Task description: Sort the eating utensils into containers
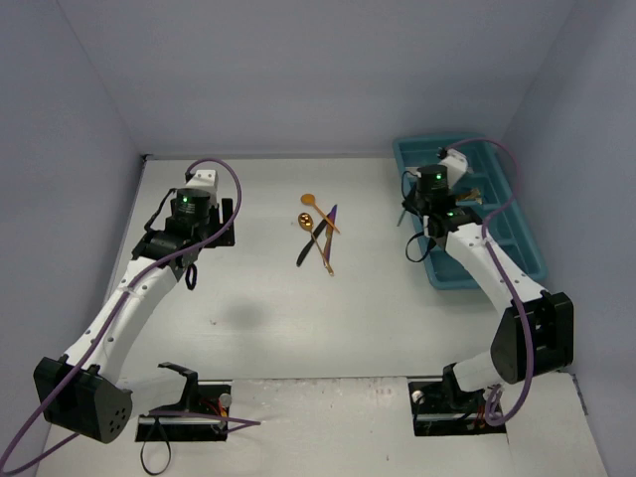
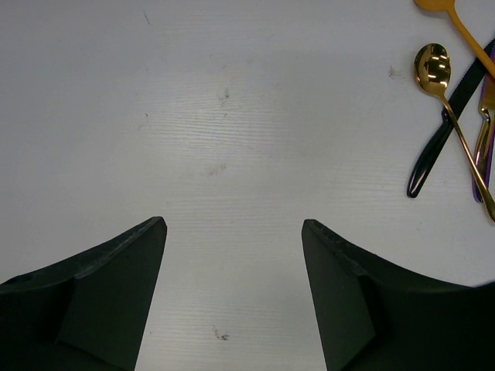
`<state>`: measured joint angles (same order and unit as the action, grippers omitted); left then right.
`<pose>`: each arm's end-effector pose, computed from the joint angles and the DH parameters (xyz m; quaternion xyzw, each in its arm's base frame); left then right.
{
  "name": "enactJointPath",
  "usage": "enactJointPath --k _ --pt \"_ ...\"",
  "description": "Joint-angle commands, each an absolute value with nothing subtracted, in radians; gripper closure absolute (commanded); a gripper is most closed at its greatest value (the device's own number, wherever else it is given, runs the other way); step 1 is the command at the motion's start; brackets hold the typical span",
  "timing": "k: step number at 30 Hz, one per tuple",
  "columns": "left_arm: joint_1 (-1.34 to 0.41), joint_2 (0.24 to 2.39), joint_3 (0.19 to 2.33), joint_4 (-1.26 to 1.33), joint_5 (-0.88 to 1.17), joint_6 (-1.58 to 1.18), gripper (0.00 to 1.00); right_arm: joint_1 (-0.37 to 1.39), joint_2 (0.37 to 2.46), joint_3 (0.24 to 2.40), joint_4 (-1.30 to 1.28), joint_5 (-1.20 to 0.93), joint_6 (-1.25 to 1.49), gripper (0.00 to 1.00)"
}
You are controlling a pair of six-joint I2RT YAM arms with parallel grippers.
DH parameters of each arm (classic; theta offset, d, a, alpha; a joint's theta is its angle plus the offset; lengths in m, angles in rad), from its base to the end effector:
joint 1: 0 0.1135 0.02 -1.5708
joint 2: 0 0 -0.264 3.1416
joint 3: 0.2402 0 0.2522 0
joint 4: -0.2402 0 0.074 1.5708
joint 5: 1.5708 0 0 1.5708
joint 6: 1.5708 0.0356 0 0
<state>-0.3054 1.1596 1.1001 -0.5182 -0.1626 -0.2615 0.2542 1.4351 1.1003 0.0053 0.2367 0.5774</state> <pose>0.2440 -0.0709 0.3412 -0.0194 0.8770 -0.0642 0.4758 0.3294 0.0769 0.3161 0.1978 0.7862 0.1454 0.5671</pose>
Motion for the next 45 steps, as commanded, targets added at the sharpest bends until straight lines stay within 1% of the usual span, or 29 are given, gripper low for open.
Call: enactJointPath --k 1,3,7,13,18,20,23,26,28,29,31,32,35,37,40,45 --pt "-0.296 1.121 1.117 -0.468 -0.166 -0.248 0.32 0.11 1.335 1.016 0.027 0.239 0.741 1.0" --pt "-0.296 1.12 1.115 -0.471 -0.168 -0.245 0.32 0.021 1.316 0.991 0.039 0.24 0.775 1.0" --pt "-0.296 1.117 1.117 -0.47 -0.174 -0.245 0.32 -0.082 1.341 0.968 0.059 0.24 0.842 1.0" --pt "-0.296 1.115 1.114 -0.471 -0.177 -0.242 0.32 -0.131 1.446 0.987 0.07 0.284 0.902 1.0" --pt "-0.296 1.114 1.114 -0.471 -0.181 -0.24 0.32 -0.155 1.547 1.028 0.081 0.232 0.916 0.99" --pt "-0.297 1.114 1.114 -0.472 -0.182 -0.238 0.32 -0.155 1.556 1.05 0.084 0.212 0.893 0.93" --pt "-0.296 1.108 1.115 -0.472 -0.188 -0.236 0.32 -0.155 1.555 1.07 0.083 0.199 0.863 0.77" --pt "-0.296 1.105 1.114 -0.472 -0.193 -0.236 0.32 -0.155 1.534 1.079 0.083 0.172 0.819 0.63" --pt "-0.296 1.106 1.112 -0.473 -0.197 -0.236 0.32 -0.141 1.51 1.093 0.083 0.149 0.767 0.57" --pt "-0.296 1.107 1.112 -0.474 -0.198 -0.236 0.32 -0.123 1.49 1.096 0.083 0.148 0.751 0.51" --pt "-0.296 1.108 1.114 -0.474 -0.199 -0.236 0.32 -0.08 1.458 1.115 0.081 0.135 0.659 0.46" --pt "-0.296 1.108 1.114 -0.474 -0.2 -0.236 0.32 -0.067 1.447 1.128 0.081 0.134 0.644 0.46" --pt "-0.296 1.109 1.114 -0.474 -0.206 -0.235 0.32 0.118 1.422 1.173 0.075 0.119 0.473 0.44" --pt "-0.296 1.111 1.114 -0.477 -0.212 -0.236 0.31 0.238 1.431 1.189 0.06 0.123 0.419 0.4" --pt "-0.296 1.114 1.115 -0.476 -0.219 -0.233 0.3 0.402 1.466 1.2 0.034 0.157 0.403 0.37" --pt "-0.296 1.115 1.112 -0.477 -0.231 -0.233 0.28 0.566 1.618 1.218 0.029 0.21 0.425 0.36"
